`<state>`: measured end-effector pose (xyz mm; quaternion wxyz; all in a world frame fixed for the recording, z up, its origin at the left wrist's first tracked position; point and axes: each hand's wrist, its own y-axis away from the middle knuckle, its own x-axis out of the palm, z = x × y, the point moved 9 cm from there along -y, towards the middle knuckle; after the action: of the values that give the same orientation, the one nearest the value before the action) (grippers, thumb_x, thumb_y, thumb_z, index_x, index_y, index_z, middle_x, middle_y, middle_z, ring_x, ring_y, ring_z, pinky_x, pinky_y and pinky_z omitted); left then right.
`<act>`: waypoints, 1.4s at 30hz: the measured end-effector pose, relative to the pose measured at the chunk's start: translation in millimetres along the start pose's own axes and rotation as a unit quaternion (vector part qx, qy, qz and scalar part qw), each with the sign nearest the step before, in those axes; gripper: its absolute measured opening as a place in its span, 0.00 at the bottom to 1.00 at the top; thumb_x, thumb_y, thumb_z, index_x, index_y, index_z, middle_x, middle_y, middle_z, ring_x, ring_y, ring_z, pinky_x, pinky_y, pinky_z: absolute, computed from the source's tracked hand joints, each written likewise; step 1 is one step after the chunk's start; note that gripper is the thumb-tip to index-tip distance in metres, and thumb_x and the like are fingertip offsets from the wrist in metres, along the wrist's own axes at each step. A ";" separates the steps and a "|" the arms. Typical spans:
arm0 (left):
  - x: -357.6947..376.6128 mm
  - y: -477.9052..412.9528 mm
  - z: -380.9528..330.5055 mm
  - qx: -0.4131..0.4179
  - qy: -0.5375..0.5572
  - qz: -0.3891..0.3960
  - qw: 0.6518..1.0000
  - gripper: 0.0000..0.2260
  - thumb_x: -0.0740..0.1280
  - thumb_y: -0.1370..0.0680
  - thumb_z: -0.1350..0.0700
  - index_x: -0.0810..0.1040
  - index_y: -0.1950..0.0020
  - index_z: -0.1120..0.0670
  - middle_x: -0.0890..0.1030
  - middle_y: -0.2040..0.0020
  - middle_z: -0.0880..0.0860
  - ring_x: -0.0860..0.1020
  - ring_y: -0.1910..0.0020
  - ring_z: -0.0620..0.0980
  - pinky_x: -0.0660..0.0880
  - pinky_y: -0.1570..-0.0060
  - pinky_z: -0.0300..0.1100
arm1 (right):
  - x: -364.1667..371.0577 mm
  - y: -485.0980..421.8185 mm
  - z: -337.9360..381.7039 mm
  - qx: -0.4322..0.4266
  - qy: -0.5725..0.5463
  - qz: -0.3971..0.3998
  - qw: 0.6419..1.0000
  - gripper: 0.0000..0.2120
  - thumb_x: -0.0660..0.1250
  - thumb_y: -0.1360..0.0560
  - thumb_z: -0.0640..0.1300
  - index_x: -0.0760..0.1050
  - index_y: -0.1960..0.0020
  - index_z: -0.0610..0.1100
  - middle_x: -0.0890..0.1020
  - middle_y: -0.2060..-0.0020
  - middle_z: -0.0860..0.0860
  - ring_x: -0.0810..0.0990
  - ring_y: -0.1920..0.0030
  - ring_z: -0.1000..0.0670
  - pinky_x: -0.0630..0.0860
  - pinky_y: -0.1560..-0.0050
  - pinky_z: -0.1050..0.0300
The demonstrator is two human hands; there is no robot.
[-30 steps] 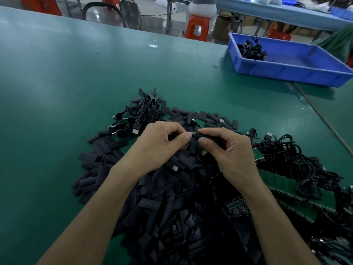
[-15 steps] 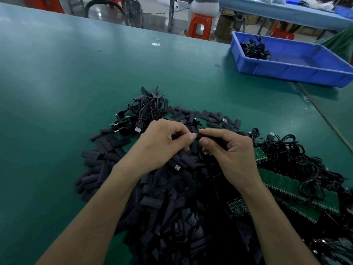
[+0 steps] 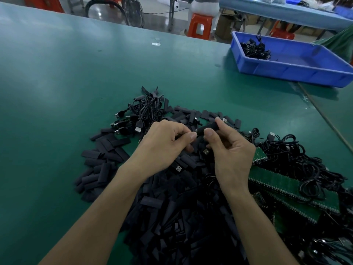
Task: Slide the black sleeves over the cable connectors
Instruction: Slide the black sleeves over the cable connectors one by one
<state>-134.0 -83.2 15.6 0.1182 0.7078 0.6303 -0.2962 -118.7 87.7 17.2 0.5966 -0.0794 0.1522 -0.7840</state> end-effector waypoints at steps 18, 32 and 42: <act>-0.2 -0.8 0.9 -0.009 0.037 -0.006 0.999 0.12 0.67 0.20 0.46 0.85 0.58 0.48 0.84 0.65 0.53 0.82 0.62 0.61 0.80 0.56 0.59 | 4.3 -1.4 0.9 -0.004 -0.032 -0.012 0.999 0.11 0.71 0.22 0.38 0.79 0.45 0.53 0.87 0.60 0.53 0.86 0.61 0.53 0.80 0.60 0.64; 4.2 1.2 0.8 -0.001 0.049 -0.011 0.999 0.10 0.70 0.20 0.49 0.85 0.59 0.51 0.85 0.66 0.49 0.83 0.64 0.50 0.81 0.57 0.55 | 5.7 3.0 7.1 -0.025 -0.037 -0.026 0.999 0.13 0.75 0.26 0.39 0.82 0.49 0.56 0.87 0.57 0.57 0.86 0.54 0.56 0.80 0.51 0.64; -40.4 -0.4 14.4 -0.057 0.055 -0.175 0.981 0.11 0.62 0.16 0.51 0.79 0.57 0.46 0.70 0.79 0.42 0.62 0.81 0.42 0.58 0.79 0.30 | 4.5 -13.9 -0.6 0.036 0.317 0.284 0.904 0.18 0.71 0.23 0.52 0.77 0.33 0.56 0.85 0.53 0.58 0.83 0.53 0.60 0.79 0.45 0.63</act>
<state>-139.6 -124.1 27.2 0.0696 0.5941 0.7657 -0.2364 -132.8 86.9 21.0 0.7168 0.2415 0.3206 -0.5701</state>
